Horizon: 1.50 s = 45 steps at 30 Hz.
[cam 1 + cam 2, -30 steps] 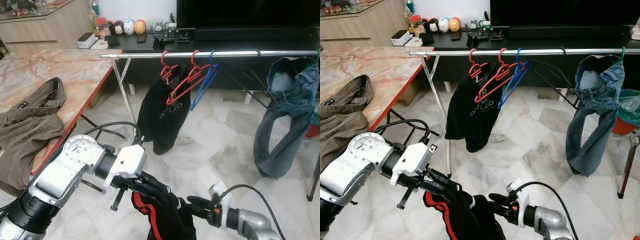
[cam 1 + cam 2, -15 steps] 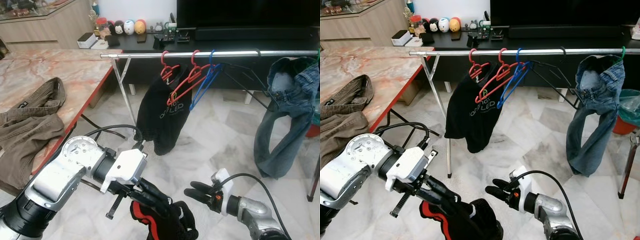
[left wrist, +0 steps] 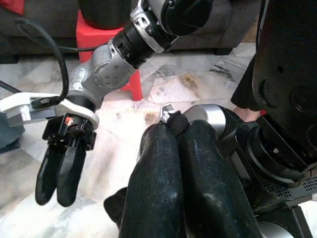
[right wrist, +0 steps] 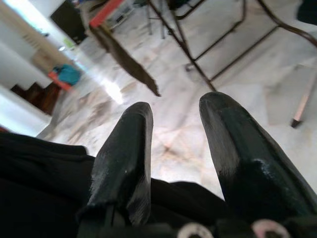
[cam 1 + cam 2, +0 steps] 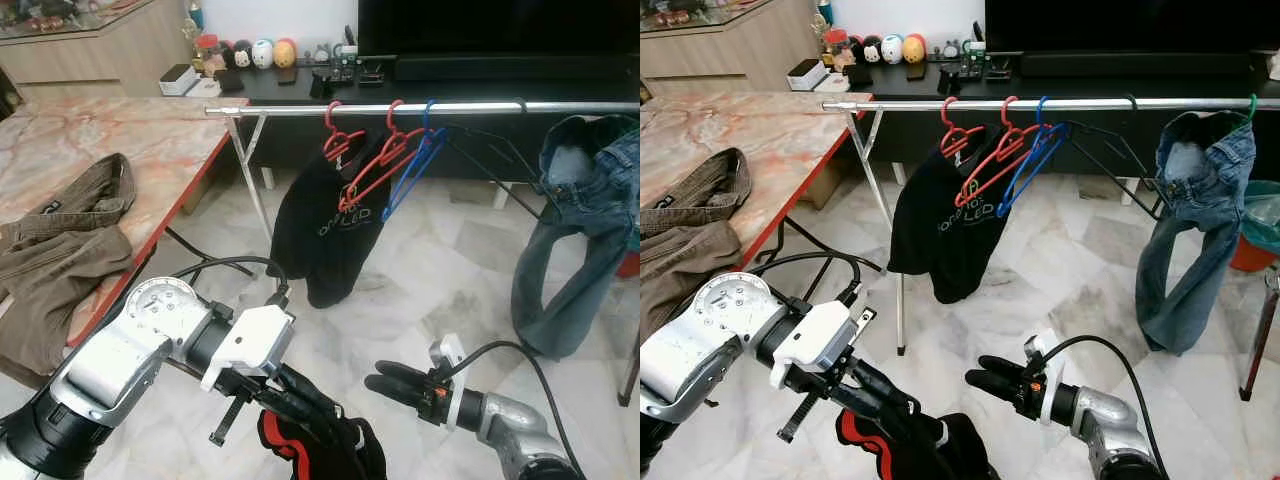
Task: Hang hanger
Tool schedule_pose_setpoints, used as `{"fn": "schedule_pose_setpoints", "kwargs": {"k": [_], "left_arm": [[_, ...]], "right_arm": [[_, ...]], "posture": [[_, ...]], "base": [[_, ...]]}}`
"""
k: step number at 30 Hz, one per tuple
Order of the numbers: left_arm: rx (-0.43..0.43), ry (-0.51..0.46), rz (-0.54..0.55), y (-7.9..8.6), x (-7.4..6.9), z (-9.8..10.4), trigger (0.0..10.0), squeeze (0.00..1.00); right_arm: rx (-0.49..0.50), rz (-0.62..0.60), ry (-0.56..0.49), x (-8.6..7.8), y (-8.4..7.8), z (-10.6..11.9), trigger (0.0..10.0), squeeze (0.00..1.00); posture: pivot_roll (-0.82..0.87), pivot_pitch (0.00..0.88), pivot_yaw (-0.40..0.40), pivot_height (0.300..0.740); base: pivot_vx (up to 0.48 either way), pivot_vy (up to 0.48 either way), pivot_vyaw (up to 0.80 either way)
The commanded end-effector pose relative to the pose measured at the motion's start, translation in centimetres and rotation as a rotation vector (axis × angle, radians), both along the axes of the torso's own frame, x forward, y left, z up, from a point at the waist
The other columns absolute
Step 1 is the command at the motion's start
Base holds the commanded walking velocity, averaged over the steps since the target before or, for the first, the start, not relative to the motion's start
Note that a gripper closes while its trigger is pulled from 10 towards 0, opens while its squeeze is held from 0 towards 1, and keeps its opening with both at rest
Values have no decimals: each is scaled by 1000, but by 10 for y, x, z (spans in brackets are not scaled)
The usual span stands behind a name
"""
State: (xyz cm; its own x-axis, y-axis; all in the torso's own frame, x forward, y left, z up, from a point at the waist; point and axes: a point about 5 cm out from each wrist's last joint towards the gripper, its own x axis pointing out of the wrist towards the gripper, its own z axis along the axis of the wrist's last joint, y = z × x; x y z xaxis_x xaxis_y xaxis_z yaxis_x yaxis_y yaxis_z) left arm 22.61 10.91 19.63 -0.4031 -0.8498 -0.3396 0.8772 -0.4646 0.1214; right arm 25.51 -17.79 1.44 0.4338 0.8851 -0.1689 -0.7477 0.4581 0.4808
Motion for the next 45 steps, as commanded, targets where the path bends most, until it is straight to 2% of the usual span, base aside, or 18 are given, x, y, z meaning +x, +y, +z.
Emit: {"fn": "schedule_pose_setpoints", "kwargs": {"k": [1, 3, 8, 14, 25, 28, 30, 35, 37, 38, 39, 45], "left_arm": [[-6, -3, -28, 0, -3, 3, 10000, 0], [-6, -4, -28, 1, -4, 3, 10000, 0], [-5, -6, -32, 0, -4, 4, 10000, 0], [-10, -13, -39, -1, -4, 6, 10000, 0], [-15, -17, -39, -2, -4, 8, 10000, 0], [-16, -18, -37, -2, -4, 8, 10000, 0], [-14, -18, -35, -2, -4, 7, 10000, 0], [-13, -18, -32, -2, -3, 7, 10000, 0], [-15, -19, -30, -2, -3, 7, 10000, 0], [-15, -19, -29, -2, -3, 7, 10000, 0], [-15, -17, -29, -2, -3, 7, 10000, 0], [-13, -16, -27, -1, -3, 7, 10000, 0]], "right_arm": [[35, 50, 7, -4, 5, 0, 10000, 0], [45, 63, 10, -5, 6, 0, 10000, 0], [72, 182, 47, -17, 18, -5, 10000, 0], [50, 243, 91, -26, 23, -11, 10000, 0], [35, 270, 134, -34, 26, -18, 10000, 0], [10, 259, 127, -33, 25, -19, 10000, 0], [-43, 213, 121, -29, 20, -21, 10000, 0], [-116, 229, 123, -33, 15, -25, 10000, 0], [-152, 183, 120, -31, 13, -28, 10000, 0], [-153, 162, 112, -30, 12, -27, 10000, 439], [-135, 139, 103, -27, 11, -25, 10000, 1000], [-93, 87, 72, -20, 7, -18, 10000, 1000]], "posture": [[130, 37, 108, 740], [130, 37, 108, 740], [136, 36, 108, 740], [137, 34, 110, 740], [143, 34, 109, 740], [144, 35, 108, 740], [139, 36, 111, 740], [139, 36, 111, 740], [139, 37, 111, 740], [139, 37, 111, 740], [139, 38, 114, 740], [140, 38, 114, 740]], "base": [[0, 0, 0], [0, 0, 0], [0, 0, 0], [0, 0, 0], [0, 0, 0], [0, 0, 0], [0, 0, 0], [0, 0, 0], [0, 0, 0], [0, 0, 0], [0, 0, 0], [0, 0, 0]]}}
